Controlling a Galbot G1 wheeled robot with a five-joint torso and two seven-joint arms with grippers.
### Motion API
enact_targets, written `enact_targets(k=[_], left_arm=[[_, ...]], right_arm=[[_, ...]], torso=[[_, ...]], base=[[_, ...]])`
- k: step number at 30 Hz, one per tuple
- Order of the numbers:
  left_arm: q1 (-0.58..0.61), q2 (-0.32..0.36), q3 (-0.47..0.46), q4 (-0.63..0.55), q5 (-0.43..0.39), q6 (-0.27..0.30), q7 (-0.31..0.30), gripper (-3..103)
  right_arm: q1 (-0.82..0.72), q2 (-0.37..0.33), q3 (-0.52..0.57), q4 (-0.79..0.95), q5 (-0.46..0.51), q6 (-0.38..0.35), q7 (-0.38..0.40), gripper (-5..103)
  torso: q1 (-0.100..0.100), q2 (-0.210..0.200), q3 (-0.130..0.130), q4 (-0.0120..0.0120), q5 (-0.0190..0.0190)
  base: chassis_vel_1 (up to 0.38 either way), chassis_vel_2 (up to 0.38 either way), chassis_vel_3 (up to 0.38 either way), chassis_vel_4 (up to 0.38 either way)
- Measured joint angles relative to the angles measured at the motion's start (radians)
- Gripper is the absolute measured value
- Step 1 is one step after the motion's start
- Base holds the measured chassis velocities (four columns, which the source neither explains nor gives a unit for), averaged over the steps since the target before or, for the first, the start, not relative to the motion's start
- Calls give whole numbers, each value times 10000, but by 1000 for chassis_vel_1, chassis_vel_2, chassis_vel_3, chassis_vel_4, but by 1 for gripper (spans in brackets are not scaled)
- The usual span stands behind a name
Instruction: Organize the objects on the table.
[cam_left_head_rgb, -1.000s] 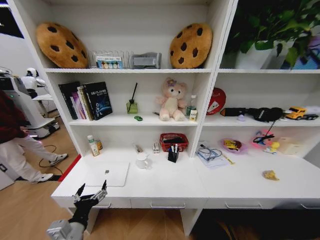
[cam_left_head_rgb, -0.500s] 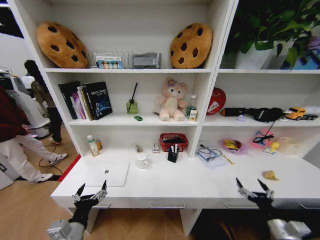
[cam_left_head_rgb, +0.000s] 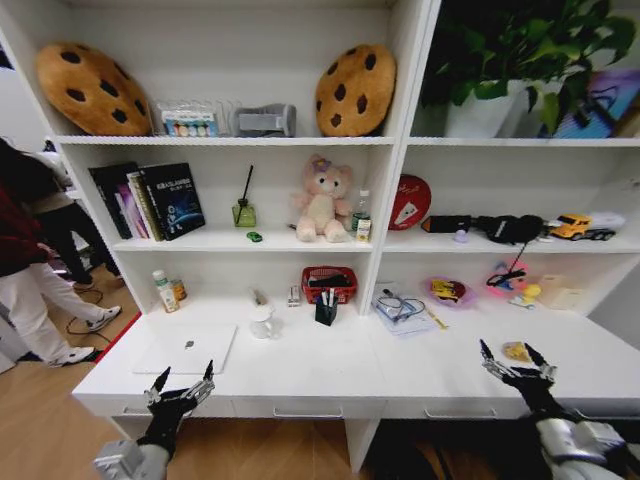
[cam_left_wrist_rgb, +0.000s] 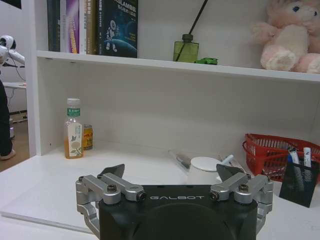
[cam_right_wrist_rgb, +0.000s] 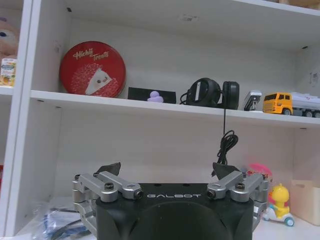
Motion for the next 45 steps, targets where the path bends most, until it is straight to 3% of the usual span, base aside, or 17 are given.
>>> enact_targets(k=[6, 12, 13, 20, 24, 29, 32, 34, 38, 40, 43, 45], left_arm=[[0, 0, 1, 0, 0, 0, 0, 100], [1, -1, 3, -1, 0, 0, 2, 100], [1, -1, 3, 0, 0, 1, 2, 100], [0, 0, -5, 0, 0, 0, -1, 100], [0, 0, -5, -1, 0, 0, -2, 100], [0, 0, -2, -1, 0, 0, -1, 100], [0, 0, 0, -1, 0, 0, 0, 100], [0, 0, -1, -1, 0, 0, -1, 100], [0, 0, -1, -1, 0, 0, 0, 100], [0, 0, -1, -1, 0, 0, -1, 100], [1, 0, -1, -1, 0, 0, 0, 100], [0, 0, -1, -1, 0, 0, 0, 100]], right_arm=[[-7, 64, -134, 751, 114, -270, 435, 100], [301, -218, 31, 836, 270, -1329, 1505, 100], [454, -369, 105, 529, 192, -1632, 1649, 100], [1561, -1276, -430, -1125, -63, -2709, 1191, 100], [2152, -1455, -962, -2013, -83, -3327, 1077, 100], [2416, -1419, -1485, -2950, -260, -3449, 617, 100], [2565, -1351, -1715, -3334, -373, -3288, 448, 103], [2655, -1270, -1848, -3555, -525, -3160, 359, 94], [2833, -1259, -2067, -3768, -637, -3067, 219, 78], [2926, -1267, -2165, -3875, -665, -3022, 175, 78], [3343, -1317, -2446, -4245, -746, -2945, 152, 61], [3488, -1347, -2526, -4348, -760, -2934, 151, 56]], torso=[[-1, 0, -1, -1, 3], [-4, 2, -2, -2, 5], [-3, 3, -2, -12, 2], [0, 0, 0, 6, 4], [0, 1, -1, 2, 1], [0, 1, -1, -5, 8], [-1, 2, -2, 2, -2], [0, 0, 0, -5, 17], [-1, 1, -1, -7, 2], [-1, 1, -1, -6, 10], [-1, 1, -1, -2, 2], [-1, 2, -2, -2, -1]], base=[[-308, -284, 303, 292], [-117, -193, 168, 165], [4, -113, 35, -5], [3, 54, -12, -60], [33, 22, -11, -10], [0, 0, 0, 0], [0, 0, 0, 0], [0, 0, 0, 0], [0, 0, 0, 0], [0, 0, 0, 0], [0, 0, 0, 0], [0, 0, 0, 0]])
